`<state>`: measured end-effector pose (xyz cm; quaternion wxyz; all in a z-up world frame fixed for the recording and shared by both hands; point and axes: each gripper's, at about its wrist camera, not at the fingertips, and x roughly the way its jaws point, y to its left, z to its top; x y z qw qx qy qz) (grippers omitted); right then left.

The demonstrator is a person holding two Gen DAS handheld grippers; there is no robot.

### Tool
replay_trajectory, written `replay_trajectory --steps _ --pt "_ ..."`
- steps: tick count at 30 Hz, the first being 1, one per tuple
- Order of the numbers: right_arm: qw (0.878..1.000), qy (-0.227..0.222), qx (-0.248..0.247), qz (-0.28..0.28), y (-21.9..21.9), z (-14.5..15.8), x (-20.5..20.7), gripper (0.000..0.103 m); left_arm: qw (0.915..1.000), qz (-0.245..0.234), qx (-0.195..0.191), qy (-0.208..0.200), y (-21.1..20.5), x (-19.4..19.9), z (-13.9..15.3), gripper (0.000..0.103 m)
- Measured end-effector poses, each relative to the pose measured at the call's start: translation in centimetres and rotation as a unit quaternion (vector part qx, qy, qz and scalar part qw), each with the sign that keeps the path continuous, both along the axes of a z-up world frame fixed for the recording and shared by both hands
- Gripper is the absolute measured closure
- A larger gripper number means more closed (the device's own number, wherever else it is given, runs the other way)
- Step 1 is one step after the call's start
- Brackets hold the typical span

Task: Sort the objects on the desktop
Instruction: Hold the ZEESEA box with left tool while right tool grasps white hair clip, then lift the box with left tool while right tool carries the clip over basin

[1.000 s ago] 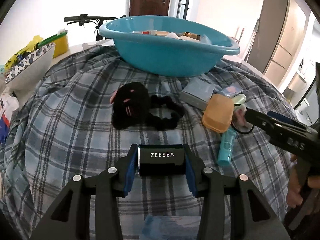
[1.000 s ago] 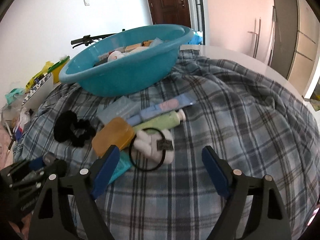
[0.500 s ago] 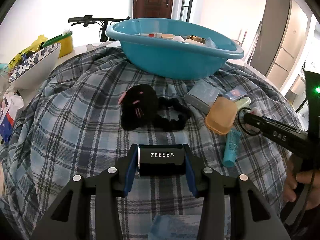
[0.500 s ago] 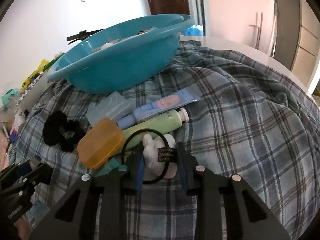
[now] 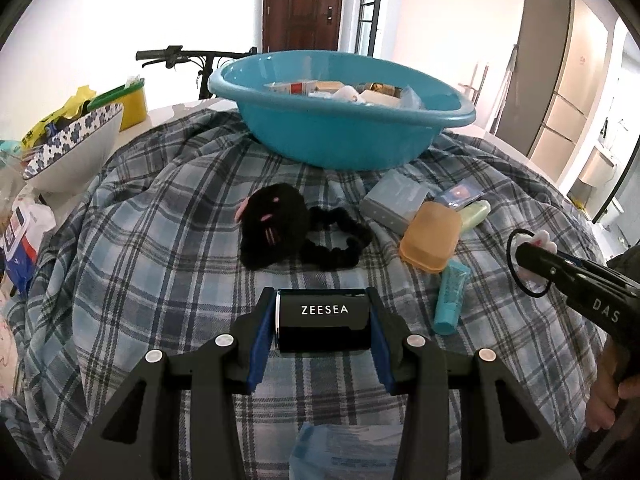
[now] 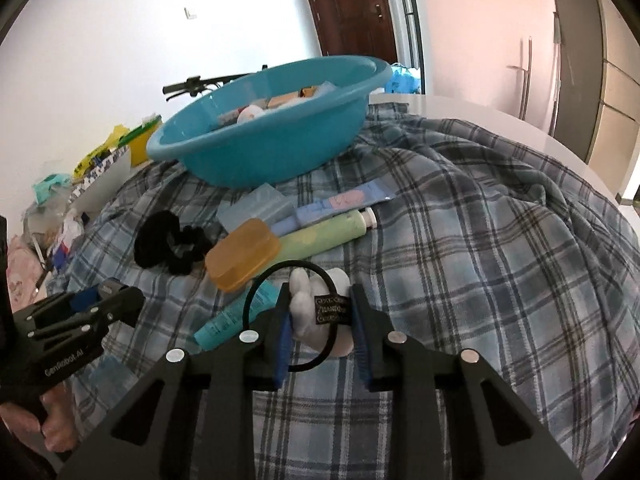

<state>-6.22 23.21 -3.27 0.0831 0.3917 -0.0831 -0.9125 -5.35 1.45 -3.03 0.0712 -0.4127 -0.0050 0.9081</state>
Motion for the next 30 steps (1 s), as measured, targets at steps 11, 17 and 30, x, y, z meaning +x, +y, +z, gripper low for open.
replay_trajectory --steps 11,17,30 --pt "0.998 0.062 0.031 -0.006 -0.9 3.8 0.0 0.078 0.9975 -0.01 -0.003 0.069 0.7 0.4 3.9 0.058" --pt "0.994 0.106 0.042 0.003 -1.7 6.8 0.0 0.077 0.9941 -0.018 -0.012 0.107 1.0 0.2 6.8 0.058" --pt "0.97 0.236 0.052 0.02 -2.2 16.1 0.6 0.077 0.9748 -0.031 -0.018 0.22 1.3 0.8 16.4 0.058"
